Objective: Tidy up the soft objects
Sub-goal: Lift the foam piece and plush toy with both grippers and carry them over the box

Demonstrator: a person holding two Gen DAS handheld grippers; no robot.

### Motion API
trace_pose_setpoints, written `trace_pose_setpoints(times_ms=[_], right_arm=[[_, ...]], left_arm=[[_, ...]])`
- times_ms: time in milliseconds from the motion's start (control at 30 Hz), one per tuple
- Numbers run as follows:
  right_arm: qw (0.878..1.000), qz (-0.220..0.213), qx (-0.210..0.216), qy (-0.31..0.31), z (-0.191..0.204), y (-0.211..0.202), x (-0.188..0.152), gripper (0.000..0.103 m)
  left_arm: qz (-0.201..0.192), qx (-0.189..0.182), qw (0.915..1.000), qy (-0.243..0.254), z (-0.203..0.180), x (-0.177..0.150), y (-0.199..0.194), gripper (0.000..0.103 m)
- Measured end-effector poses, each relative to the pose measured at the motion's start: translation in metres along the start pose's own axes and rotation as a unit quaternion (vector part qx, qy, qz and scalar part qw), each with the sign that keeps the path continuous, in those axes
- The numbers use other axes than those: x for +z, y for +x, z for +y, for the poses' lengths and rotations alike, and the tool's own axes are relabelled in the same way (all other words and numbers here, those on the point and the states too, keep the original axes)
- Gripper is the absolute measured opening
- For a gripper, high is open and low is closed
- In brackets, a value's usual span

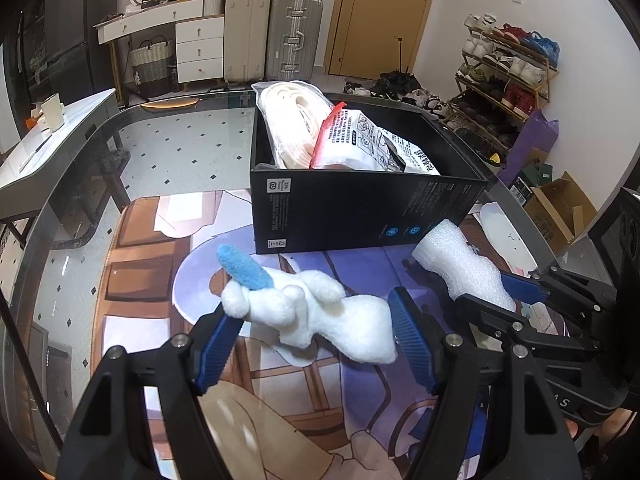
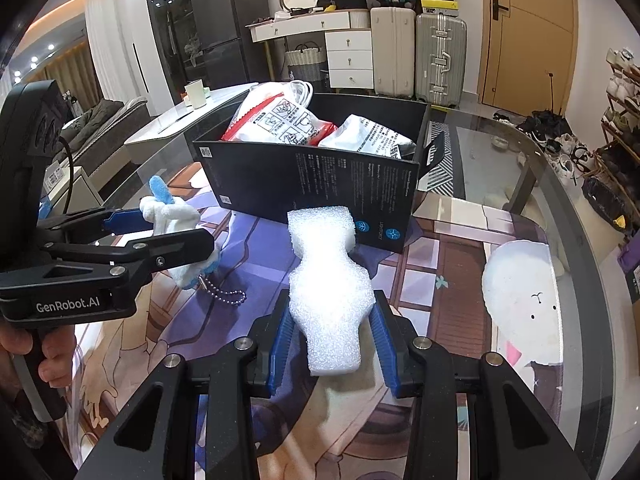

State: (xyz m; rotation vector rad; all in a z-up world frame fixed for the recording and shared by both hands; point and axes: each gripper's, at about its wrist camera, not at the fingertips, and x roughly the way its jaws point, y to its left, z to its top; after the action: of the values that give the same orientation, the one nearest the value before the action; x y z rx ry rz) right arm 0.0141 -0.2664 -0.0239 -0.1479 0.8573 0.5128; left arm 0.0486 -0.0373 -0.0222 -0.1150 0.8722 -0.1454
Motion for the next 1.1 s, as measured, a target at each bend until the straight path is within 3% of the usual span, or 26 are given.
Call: trace_pose_setpoints(times_ms=[1100], right_arm=[[0.997,-0.068,0.006,-0.023,0.017,-0.06,0.056,0.038]], left_arm=[[-0.049,0.006,0.9986,0.022,-0.009,0.041,-0.041,0.073]])
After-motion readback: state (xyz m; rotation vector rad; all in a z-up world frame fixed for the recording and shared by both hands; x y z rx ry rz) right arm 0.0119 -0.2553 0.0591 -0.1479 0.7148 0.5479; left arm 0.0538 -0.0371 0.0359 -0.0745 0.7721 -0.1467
